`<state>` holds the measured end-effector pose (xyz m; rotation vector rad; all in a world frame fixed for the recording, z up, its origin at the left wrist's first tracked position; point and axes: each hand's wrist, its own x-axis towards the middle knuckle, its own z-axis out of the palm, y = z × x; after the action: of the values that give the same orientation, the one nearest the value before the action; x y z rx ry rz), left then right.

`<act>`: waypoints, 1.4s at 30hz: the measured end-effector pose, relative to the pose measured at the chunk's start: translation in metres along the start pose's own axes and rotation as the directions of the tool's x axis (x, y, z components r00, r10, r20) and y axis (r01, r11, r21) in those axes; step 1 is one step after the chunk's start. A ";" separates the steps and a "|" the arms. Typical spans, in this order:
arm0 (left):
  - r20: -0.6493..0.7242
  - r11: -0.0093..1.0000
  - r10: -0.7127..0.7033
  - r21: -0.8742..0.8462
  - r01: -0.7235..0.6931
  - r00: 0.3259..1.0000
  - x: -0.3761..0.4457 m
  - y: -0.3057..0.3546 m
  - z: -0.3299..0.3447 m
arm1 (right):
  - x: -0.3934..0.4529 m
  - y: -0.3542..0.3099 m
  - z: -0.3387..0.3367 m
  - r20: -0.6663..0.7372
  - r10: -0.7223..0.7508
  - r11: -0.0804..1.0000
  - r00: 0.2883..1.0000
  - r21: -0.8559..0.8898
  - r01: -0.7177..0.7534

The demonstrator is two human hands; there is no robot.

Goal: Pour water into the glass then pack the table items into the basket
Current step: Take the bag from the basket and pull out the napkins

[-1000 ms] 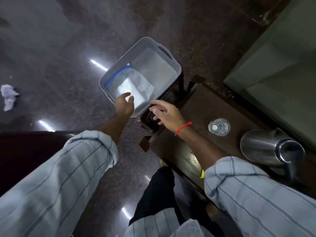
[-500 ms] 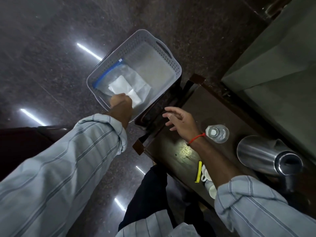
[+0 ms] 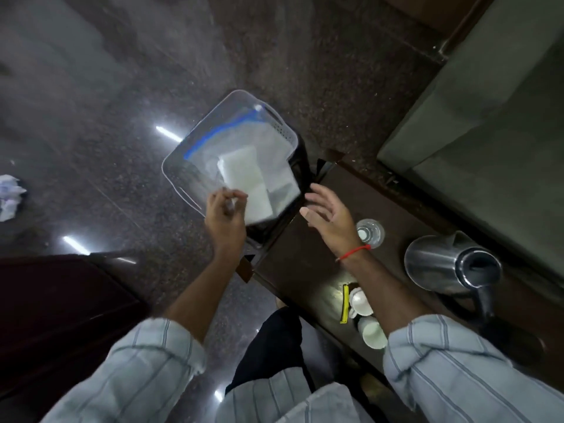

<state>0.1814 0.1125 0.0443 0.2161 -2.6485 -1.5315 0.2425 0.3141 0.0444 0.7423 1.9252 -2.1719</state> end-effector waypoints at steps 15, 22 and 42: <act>0.458 0.987 0.152 -0.117 -0.110 0.876 -0.303 0.162 0.075 | -0.270 -0.022 -0.236 -0.359 -0.079 0.975 0.930 0.166 0.147; 0.668 0.627 -0.515 -0.133 0.767 0.537 -0.400 0.202 0.101 | -0.351 0.009 -0.266 -0.537 -0.180 0.896 0.824 0.256 0.362; 0.889 0.667 -0.131 -0.248 0.703 0.438 -0.331 0.197 0.092 | -0.395 -0.031 -0.308 -0.654 -0.241 0.950 0.717 -0.009 0.312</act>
<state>0.4793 0.3409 0.1704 0.2002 -2.4659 -3.3150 0.6527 0.5324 0.2330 1.4848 2.3768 -2.4120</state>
